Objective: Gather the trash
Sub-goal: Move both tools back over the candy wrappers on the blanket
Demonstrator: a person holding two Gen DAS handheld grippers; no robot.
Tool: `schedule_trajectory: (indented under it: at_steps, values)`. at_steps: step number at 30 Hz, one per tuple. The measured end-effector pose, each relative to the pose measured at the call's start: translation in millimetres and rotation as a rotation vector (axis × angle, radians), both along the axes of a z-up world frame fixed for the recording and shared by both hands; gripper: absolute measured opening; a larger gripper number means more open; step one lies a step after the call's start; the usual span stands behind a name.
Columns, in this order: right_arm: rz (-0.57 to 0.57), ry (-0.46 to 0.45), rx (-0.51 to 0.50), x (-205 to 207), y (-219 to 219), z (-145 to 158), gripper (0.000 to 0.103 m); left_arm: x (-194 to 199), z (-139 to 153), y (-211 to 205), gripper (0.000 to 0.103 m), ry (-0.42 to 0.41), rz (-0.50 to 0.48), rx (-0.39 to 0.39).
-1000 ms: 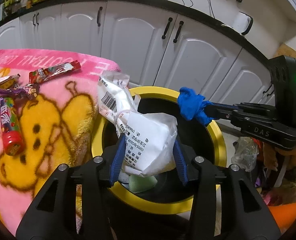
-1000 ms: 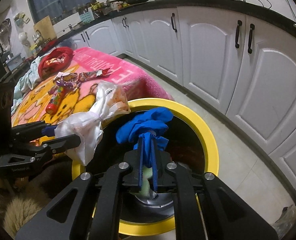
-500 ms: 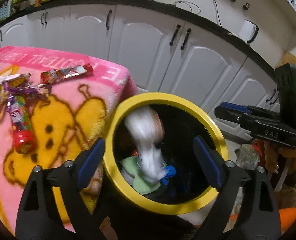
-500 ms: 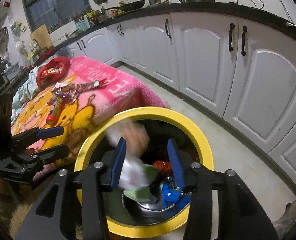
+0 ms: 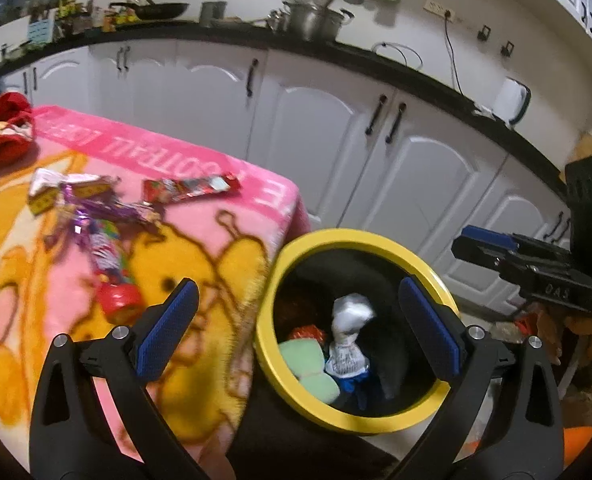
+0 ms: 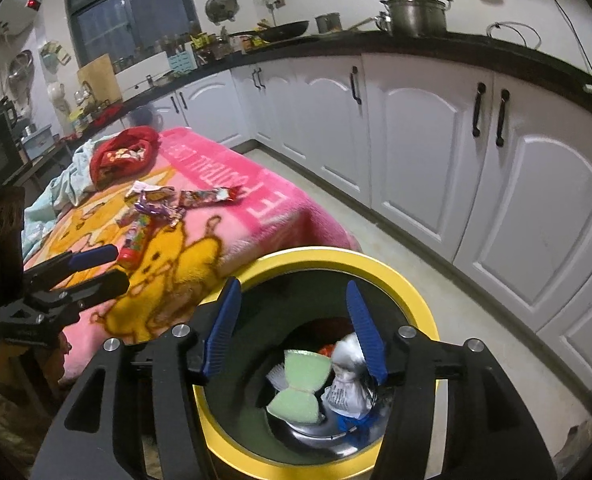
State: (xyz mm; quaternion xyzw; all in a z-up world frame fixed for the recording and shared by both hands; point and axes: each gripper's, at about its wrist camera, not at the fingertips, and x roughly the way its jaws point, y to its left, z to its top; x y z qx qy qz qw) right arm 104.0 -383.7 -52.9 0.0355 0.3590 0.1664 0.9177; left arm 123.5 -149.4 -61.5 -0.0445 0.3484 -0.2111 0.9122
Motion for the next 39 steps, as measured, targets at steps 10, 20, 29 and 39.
schedule_trajectory:
  at_steps: [10,20,29,39]
  values:
    - [0.059,-0.054,-0.018,-2.9,33.6,21.9,0.054,-4.2,20.8,37.6,0.092,-0.061,0.091,-0.039]
    - [0.117,-0.085,-0.033,-2.4,68.7,38.4,0.057,-10.8,32.9,69.1,0.092,-0.094,0.154,-0.075]
    - [0.164,-0.099,-0.05,4.6,97.9,47.2,0.057,-11.7,38.2,107.0,0.092,-0.11,0.229,-0.104]
    - [0.238,-0.108,-0.071,19.6,137.7,48.0,0.057,-5.8,41.0,148.2,0.092,-0.117,0.311,-0.114]
